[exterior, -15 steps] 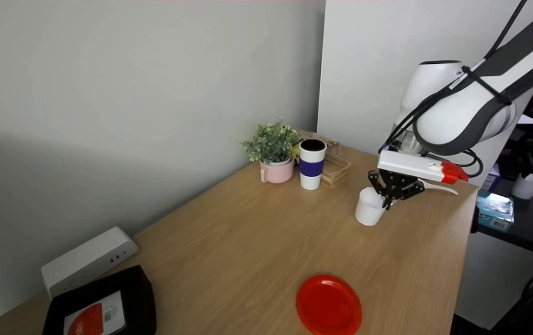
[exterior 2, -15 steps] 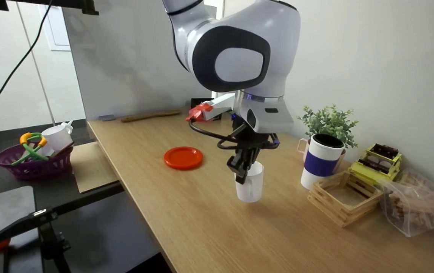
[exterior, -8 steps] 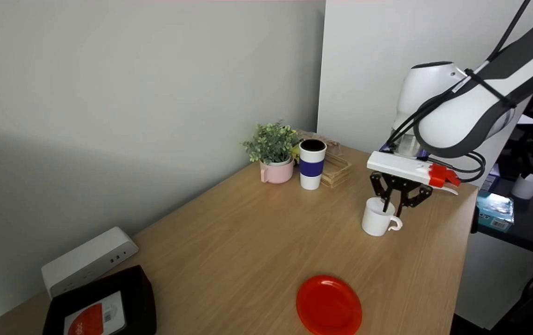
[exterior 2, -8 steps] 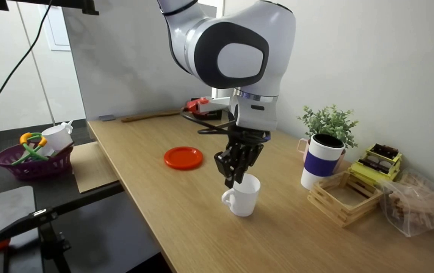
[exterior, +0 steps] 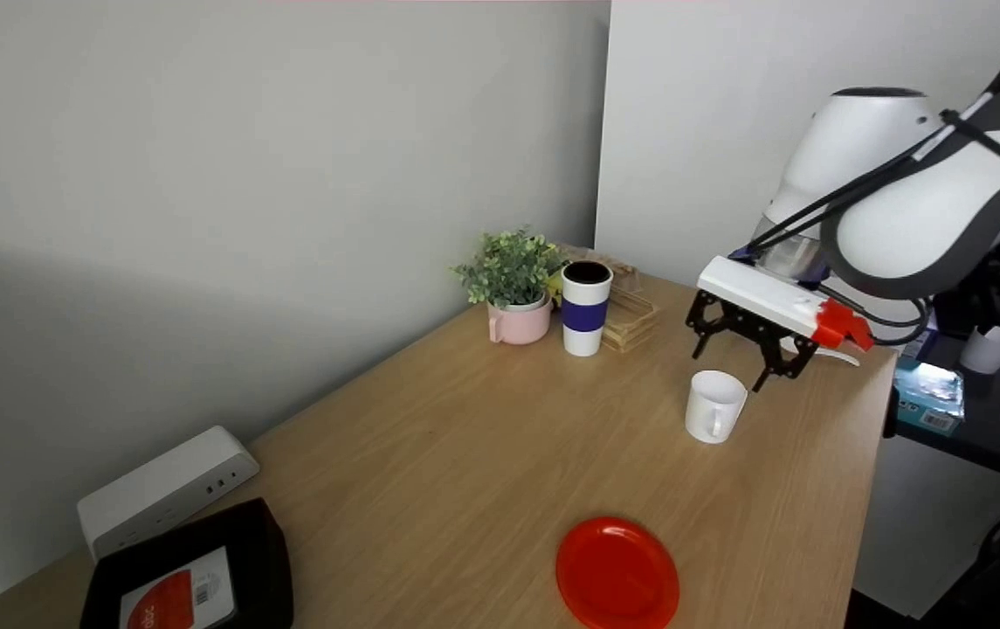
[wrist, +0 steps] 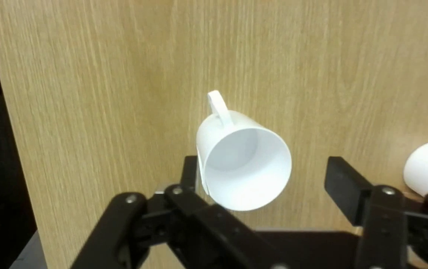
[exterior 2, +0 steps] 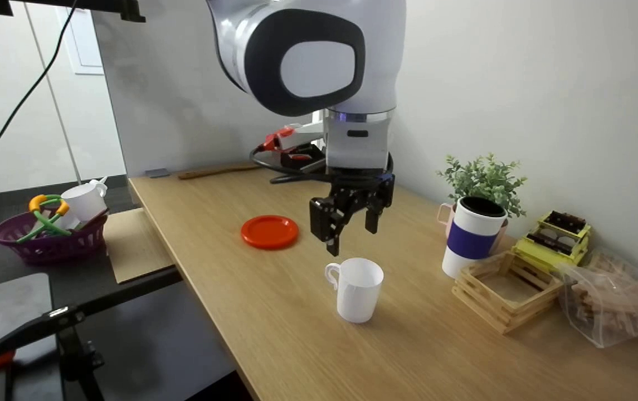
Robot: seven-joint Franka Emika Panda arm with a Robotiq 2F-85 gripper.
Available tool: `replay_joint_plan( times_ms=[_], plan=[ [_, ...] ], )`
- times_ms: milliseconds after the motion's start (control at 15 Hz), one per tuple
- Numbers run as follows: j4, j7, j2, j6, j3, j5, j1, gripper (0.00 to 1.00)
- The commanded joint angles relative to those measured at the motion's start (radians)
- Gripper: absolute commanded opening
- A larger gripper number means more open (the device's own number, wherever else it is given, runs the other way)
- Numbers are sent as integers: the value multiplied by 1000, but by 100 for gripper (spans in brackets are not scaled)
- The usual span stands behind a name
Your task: Pick the cup on the plate and put it on the table
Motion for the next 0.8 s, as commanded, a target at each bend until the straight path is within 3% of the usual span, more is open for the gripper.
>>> replay_joint_plan(
  times_ms=[0,267,333,400,733],
  plan=[
    [-224,61,-146,245,-18,-42,44,100],
    [-395,86,-219,479,-94,-39,147,100],
    [-415,66,-230,490,-88,-30,150,100],
    [-345,70,-175,448,-69,-32,123,100],
    [-394,70,-211,472,-75,-31,139,100]
  ],
)
